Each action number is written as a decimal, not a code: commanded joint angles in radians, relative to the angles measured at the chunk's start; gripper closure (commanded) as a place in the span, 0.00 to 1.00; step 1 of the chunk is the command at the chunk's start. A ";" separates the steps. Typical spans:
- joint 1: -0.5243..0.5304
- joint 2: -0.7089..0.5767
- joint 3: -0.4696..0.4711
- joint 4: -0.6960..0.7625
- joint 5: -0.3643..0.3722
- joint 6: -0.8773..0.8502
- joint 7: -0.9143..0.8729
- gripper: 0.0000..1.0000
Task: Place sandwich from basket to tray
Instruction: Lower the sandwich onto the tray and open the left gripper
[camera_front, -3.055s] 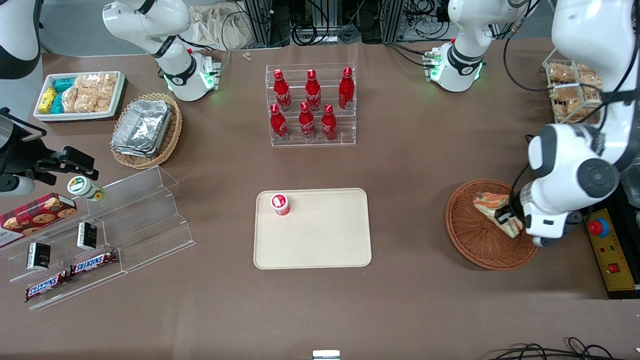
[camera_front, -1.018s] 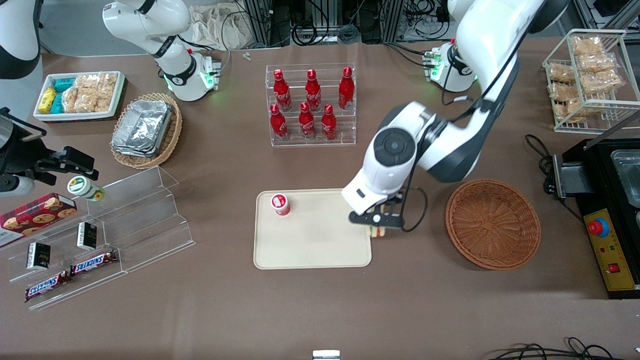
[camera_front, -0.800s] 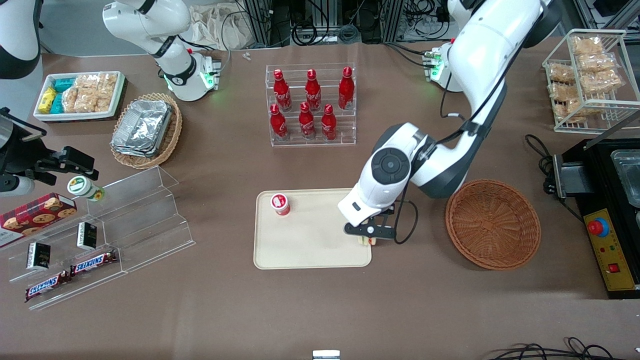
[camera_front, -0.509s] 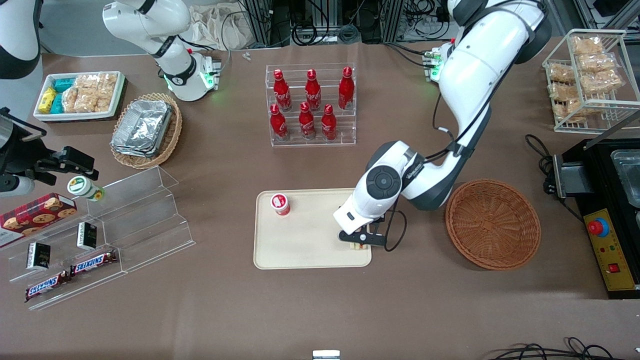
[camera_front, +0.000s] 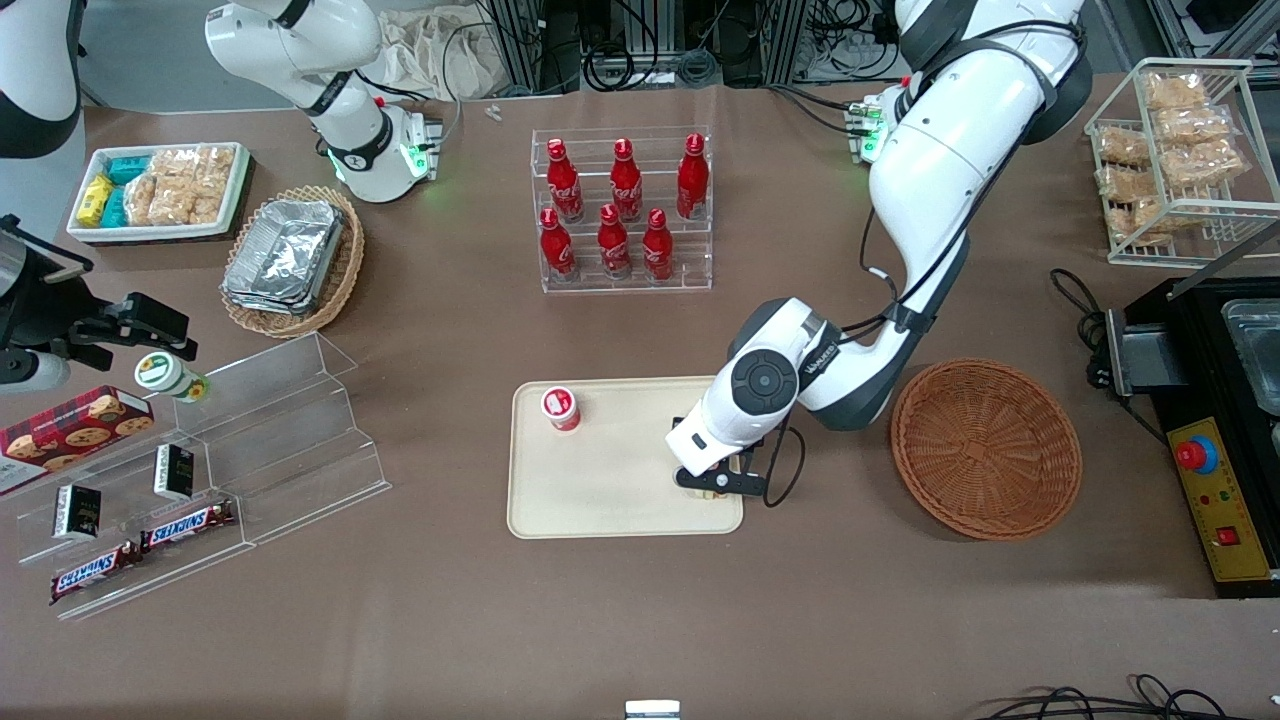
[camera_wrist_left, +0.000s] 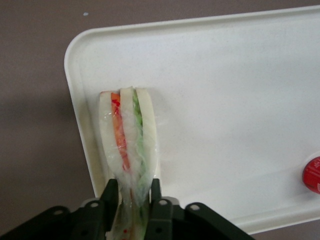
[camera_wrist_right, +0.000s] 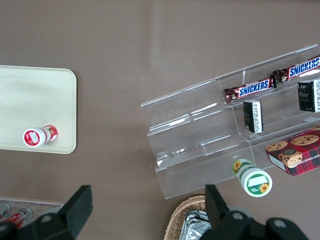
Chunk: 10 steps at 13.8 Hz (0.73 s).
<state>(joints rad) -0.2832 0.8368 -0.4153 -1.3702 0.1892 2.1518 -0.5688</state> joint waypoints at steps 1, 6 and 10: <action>-0.001 -0.053 0.001 0.011 -0.030 -0.107 -0.011 0.00; 0.050 -0.218 0.004 -0.012 -0.027 -0.371 0.024 0.00; 0.182 -0.437 0.004 -0.182 -0.028 -0.403 0.165 0.00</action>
<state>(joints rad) -0.1634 0.5446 -0.4108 -1.4115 0.1761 1.7510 -0.4649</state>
